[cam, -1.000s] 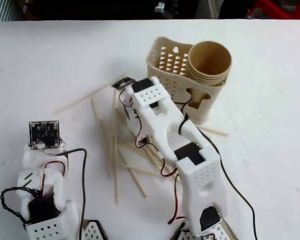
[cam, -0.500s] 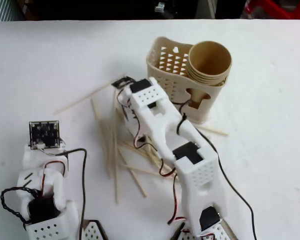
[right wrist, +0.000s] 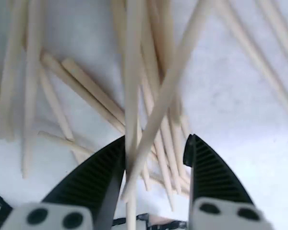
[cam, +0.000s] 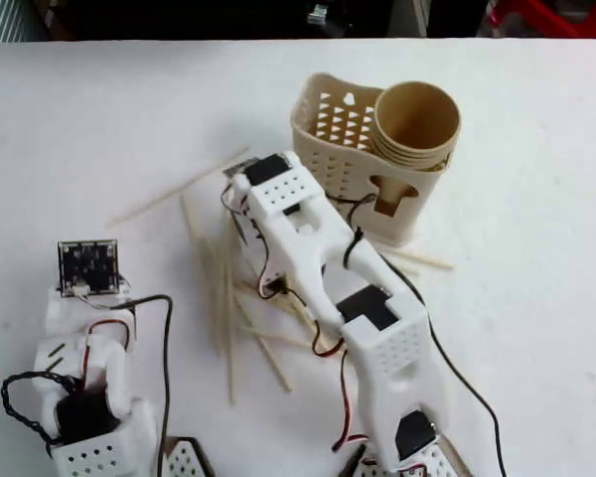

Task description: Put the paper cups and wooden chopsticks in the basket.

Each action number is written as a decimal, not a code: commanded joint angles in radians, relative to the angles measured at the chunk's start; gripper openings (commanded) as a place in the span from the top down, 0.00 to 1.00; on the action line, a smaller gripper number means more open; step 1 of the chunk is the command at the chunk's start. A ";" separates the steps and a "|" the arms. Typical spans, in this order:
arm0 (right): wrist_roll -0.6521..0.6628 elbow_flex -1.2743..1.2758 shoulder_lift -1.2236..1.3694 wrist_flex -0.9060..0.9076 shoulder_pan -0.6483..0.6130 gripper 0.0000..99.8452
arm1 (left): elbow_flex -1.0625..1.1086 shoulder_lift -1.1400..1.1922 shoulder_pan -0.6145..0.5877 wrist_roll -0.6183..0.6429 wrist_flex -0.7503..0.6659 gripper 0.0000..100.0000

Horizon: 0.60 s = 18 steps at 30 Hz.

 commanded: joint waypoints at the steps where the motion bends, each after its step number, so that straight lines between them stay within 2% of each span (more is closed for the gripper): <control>1: -0.063 -0.038 -0.062 0.018 -0.005 0.82 | -0.006 -0.010 -0.002 -0.003 -0.023 0.97; 11: -0.074 -0.189 -0.079 0.024 -0.025 0.83 | -0.006 -0.010 -0.002 -0.003 -0.023 0.97; 18: -0.071 -0.038 -0.239 0.025 -0.030 0.82 | -0.006 -0.010 -0.004 -0.003 -0.023 0.97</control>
